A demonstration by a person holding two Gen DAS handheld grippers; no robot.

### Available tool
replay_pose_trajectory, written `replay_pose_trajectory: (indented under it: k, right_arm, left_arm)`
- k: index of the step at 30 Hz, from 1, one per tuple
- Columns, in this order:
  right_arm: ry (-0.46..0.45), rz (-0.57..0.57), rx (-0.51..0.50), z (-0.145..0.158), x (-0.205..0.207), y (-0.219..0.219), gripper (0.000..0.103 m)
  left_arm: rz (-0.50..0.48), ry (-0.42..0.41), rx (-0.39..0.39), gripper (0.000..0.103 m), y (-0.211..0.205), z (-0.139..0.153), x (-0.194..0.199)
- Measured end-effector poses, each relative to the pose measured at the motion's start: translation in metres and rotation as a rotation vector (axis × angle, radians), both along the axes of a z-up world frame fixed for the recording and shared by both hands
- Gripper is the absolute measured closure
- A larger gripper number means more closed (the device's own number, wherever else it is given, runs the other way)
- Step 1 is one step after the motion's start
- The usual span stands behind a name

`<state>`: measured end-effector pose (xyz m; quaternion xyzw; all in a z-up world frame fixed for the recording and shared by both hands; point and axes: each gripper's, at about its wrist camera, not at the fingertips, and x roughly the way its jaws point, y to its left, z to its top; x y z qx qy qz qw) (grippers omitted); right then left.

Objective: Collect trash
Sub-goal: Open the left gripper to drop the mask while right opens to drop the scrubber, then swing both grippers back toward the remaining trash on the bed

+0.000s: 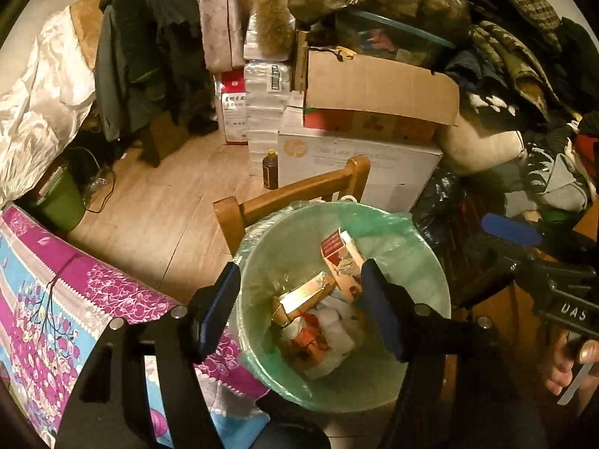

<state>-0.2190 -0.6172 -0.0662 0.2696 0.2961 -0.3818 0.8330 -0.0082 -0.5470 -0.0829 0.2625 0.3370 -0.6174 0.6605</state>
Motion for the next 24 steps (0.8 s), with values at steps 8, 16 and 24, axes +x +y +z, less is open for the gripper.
replay_pose_trajectory:
  k: [8, 16, 24]
  right_arm:
    - [0.025, 0.007, -0.028, 0.0, 0.003, 0.002, 0.052]
    - [0.005, -0.002, -0.085, 0.008, 0.007, 0.011, 0.052]
    - [-0.058, -0.052, -0.16, 0.022, 0.008, 0.023, 0.046]
  left_arm:
    - [0.019, -0.026, -0.007, 0.039, 0.005, 0.002, 0.001]
    - [0.067, -0.065, -0.024, 0.039, 0.013, 0.007, 0.009]
    - [0.166, -0.126, -0.077, 0.036, 0.035, 0.02, 0.023]
